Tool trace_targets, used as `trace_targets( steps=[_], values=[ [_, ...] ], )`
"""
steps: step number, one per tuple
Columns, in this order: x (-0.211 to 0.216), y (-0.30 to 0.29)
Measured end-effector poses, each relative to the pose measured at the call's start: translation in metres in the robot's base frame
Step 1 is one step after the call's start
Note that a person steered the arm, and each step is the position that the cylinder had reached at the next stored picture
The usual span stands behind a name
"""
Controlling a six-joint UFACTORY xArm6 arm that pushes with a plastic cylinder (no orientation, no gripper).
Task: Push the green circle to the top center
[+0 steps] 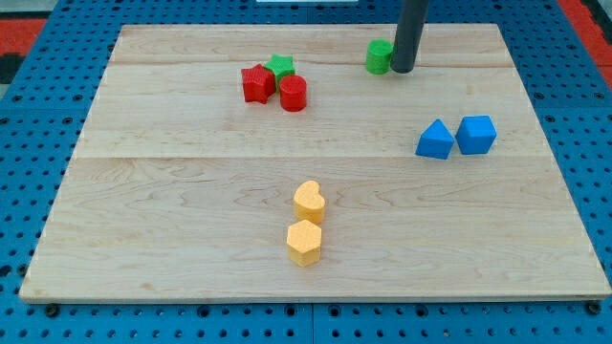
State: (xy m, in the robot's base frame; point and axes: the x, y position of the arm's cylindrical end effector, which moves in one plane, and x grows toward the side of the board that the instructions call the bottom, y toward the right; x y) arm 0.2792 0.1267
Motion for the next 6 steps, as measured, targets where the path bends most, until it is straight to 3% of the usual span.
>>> trace_targets(
  steps=[3, 4, 5, 6],
  values=[
    [-0.033, -0.042],
    [-0.064, -0.127],
    [-0.068, -0.100],
    [-0.086, -0.118]
  ],
)
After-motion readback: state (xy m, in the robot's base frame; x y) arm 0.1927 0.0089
